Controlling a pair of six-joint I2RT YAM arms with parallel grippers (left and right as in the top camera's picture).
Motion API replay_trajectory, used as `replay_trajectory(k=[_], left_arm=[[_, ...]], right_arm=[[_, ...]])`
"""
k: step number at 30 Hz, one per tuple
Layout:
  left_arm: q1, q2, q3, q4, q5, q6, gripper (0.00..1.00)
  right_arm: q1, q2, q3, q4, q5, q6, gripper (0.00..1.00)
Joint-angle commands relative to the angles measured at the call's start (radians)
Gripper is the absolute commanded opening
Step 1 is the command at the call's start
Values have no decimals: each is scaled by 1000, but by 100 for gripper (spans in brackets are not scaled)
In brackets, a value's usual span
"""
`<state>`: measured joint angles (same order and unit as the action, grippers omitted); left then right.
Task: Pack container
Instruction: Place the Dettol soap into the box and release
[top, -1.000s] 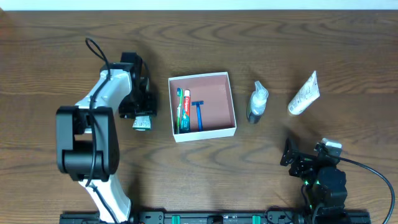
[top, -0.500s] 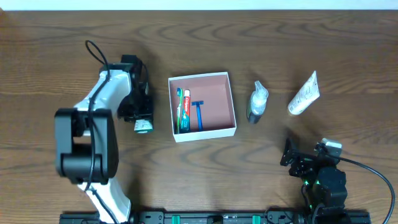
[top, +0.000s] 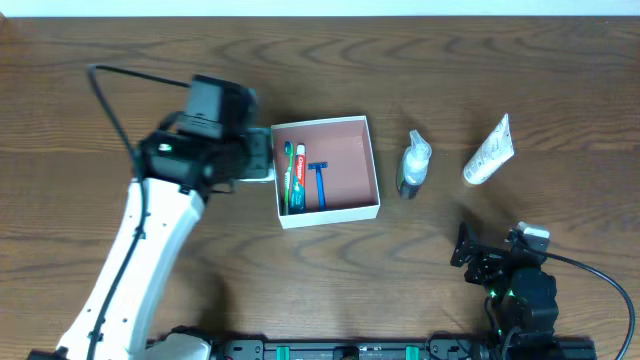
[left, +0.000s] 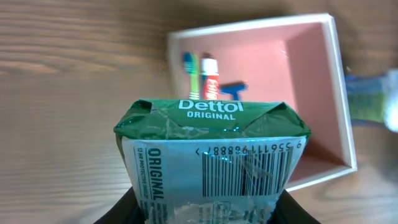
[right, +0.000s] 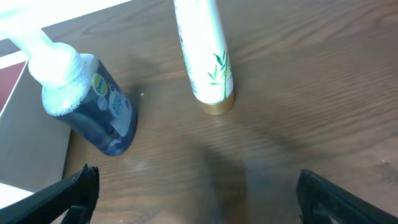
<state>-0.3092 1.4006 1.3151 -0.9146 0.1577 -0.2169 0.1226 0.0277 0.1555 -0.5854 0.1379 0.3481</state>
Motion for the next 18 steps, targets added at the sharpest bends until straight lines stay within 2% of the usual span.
replay_trajectory(k=[1,8,14,18], left_arm=[[-75,70,6,18,-29,-76,26],[-174,266,-2,121,-58,-108,27],[-180,398,-2,134,-151,-204,27],[-180,423,-2,147,-178,-208,27]], right_arm=[[-11,-8,-2,-1,4,6,99],[-11,-8,-2,-1,4,7,99],[-11,-8,-2,-1,4,7,99],[-11,-8,-2,-1,4,7,99]])
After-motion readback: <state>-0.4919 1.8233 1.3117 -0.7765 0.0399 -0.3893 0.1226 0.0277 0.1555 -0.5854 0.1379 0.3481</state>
